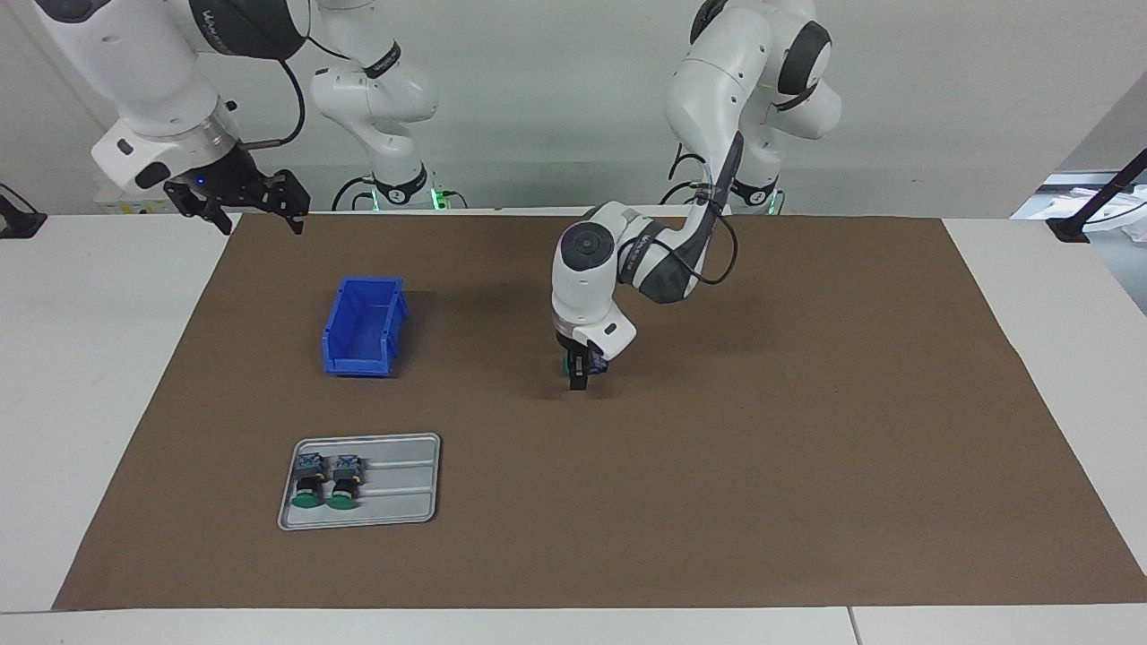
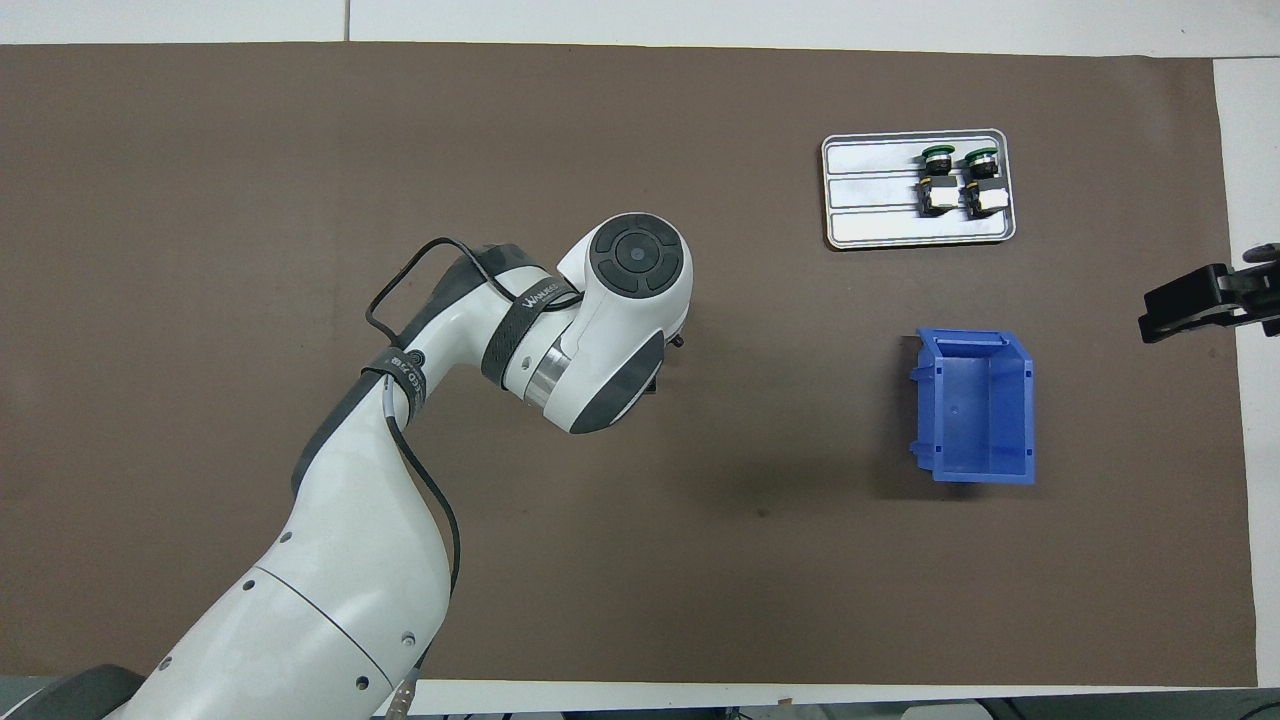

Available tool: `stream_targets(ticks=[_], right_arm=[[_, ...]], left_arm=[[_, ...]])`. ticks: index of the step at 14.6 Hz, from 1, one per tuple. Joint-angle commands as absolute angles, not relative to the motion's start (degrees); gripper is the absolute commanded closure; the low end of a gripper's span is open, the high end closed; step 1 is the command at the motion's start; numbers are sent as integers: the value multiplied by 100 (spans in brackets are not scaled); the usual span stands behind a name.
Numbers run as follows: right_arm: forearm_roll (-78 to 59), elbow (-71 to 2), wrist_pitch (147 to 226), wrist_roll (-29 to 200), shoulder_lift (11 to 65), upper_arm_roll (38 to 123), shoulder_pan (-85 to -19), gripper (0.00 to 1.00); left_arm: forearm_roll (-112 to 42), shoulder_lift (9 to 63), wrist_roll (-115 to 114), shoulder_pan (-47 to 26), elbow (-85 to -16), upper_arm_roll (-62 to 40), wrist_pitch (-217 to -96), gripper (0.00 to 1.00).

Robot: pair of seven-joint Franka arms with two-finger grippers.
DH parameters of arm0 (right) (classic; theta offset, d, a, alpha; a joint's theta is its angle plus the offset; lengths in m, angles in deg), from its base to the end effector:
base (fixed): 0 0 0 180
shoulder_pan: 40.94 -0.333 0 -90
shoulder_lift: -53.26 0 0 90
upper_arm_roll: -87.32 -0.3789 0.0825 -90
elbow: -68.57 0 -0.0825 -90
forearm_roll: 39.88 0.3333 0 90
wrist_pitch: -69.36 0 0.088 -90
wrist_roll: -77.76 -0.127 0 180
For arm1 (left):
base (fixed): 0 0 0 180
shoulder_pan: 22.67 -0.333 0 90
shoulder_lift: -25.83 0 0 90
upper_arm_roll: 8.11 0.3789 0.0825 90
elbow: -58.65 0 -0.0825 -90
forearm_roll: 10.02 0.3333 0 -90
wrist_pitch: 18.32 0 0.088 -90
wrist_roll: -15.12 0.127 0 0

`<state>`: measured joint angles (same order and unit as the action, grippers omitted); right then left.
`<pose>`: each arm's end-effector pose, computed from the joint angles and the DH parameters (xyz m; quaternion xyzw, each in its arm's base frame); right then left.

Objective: Place and press button with both arms
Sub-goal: 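Swing the left gripper toward the button module at mid-table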

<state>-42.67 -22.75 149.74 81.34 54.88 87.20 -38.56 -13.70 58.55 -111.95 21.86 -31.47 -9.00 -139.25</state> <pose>0.4703 -0.0254 0.6589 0.9964 0.0094 -0.0824 0.0201 0.4777 -0.4878 0.3661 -0.7443 -0.6669 0.0325 0.0146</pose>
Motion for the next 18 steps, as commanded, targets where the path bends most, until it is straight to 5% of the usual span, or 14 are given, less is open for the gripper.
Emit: stream_targets(ticks=[1, 14, 18], right_arm=[[-4286, -2249, 14882, 8224, 5502, 8715, -3839, 1], [-4278, -2249, 14882, 8224, 5502, 8715, -3848, 1], [-4278, -2249, 14882, 8224, 5502, 8715, -3839, 1]], left_arm=[[-1415, 5870, -11258, 2251, -3232, -819, -14058, 20], [-1371, 5862, -11249, 2304, -3188, -819, -14084, 84], [-1371, 5660, -11232, 2234, -3162, -758, -14014, 87]])
